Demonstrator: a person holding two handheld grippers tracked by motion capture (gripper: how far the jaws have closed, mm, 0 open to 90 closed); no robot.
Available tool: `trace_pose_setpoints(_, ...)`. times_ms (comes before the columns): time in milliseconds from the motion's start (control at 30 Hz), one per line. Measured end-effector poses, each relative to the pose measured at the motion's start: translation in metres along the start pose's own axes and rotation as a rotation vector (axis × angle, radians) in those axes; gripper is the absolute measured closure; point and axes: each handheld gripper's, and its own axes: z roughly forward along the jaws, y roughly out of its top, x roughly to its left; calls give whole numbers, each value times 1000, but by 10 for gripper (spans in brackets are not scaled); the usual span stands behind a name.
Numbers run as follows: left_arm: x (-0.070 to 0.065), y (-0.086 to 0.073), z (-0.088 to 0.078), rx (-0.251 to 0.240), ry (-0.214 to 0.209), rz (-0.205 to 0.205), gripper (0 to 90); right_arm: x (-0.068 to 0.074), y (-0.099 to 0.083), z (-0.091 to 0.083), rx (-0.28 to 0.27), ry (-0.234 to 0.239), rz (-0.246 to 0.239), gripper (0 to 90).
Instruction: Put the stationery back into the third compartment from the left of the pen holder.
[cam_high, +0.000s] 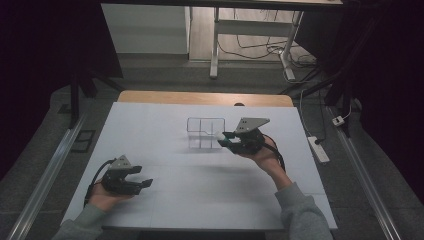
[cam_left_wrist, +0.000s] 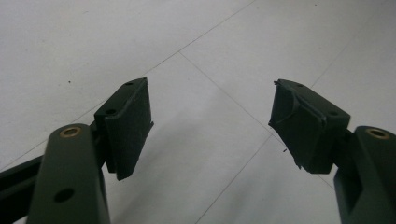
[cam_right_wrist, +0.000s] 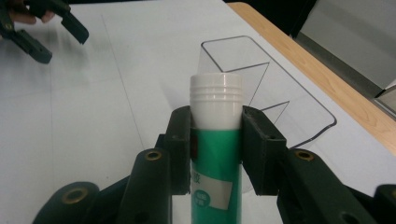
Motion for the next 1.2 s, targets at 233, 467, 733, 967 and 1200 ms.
trace_pose_setpoints(233, 0, 0, 1, 3, -1, 3, 286, 0, 4, -4, -38, -15, 35, 648)
trace_pose_setpoints(467, -1, 0, 1, 3, 0, 2, 285, -2, 9, -7, -72, -46, 66, 648)
trace_pose_setpoints(733, 0, 0, 1, 2, 2, -1, 284, -7, 14, -6, -95, -79, 106, 648)
trace_pose_setpoints(967, 1, 0, 1, 1, 0, -2, 282, -13, 24, -4, -132, -102, 130, 648)
trace_pose_setpoints(1200, 1, 0, 1, 4, -7, -1, 282, -21, 31, 6, -151, -122, 160, 648)
